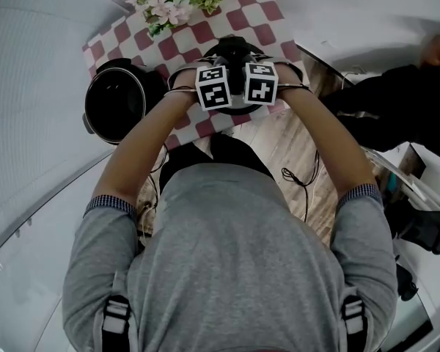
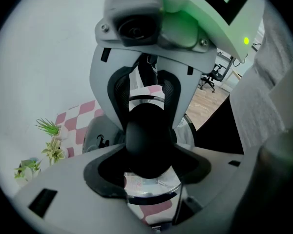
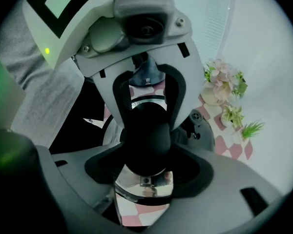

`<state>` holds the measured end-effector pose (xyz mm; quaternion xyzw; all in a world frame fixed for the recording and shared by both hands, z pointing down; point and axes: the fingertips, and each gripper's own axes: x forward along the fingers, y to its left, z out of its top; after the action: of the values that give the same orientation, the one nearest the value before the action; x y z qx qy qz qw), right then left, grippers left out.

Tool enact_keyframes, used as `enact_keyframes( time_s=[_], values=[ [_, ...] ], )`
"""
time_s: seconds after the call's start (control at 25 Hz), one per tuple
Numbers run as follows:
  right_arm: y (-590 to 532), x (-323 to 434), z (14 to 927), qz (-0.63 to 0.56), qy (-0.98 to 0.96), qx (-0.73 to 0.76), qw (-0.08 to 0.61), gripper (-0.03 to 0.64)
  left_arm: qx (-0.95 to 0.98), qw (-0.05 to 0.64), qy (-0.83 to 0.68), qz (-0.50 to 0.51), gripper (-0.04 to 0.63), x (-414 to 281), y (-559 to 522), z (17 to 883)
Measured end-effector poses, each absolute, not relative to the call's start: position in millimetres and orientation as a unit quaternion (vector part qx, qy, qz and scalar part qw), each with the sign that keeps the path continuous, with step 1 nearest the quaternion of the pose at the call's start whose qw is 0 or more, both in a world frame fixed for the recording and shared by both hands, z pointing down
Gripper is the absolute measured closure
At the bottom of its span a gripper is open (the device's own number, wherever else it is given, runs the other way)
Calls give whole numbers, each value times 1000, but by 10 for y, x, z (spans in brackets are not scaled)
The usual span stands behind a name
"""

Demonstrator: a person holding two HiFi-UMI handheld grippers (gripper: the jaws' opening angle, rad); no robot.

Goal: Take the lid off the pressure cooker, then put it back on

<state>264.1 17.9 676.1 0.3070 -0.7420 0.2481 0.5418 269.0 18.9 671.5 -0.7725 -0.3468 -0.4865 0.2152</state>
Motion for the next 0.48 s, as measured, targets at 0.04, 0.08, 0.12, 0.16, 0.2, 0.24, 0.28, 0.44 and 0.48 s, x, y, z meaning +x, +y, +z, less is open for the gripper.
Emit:
enact_keyframes(
  time_s=[0.04, 0.08, 0.12, 0.16, 0.2, 0.24, 0.28, 0.44, 0.48],
  values=[
    [185, 2631, 6796, 251, -742, 306, 541, 327, -771, 214, -349, -488, 293, 2681, 195, 6750],
    [188, 2621, 6831, 253, -742, 305, 540, 327, -769, 213, -351, -490, 293, 2670, 200, 6785],
    [191, 2610, 6866, 255, -742, 304, 540, 327, -768, 213, -353, -491, 293, 2659, 203, 6819],
    [194, 2600, 6900, 256, -742, 304, 539, 327, -767, 212, -354, -491, 293, 2649, 206, 6853],
    [198, 2591, 6932, 257, -742, 303, 539, 327, -766, 212, -355, -492, 293, 2641, 209, 6885],
    [202, 2583, 6963, 258, -742, 302, 540, 327, -766, 212, -356, -492, 293, 2633, 212, 6916],
    [207, 2575, 6993, 259, -742, 302, 540, 327, -765, 212, -356, -493, 293, 2626, 215, 6947],
    [207, 2556, 7105, 261, -742, 302, 539, 327, -762, 214, -357, -497, 293, 2607, 214, 7059],
    [205, 2552, 7129, 261, -742, 303, 539, 327, -761, 215, -356, -498, 293, 2602, 212, 7083]
  ],
)
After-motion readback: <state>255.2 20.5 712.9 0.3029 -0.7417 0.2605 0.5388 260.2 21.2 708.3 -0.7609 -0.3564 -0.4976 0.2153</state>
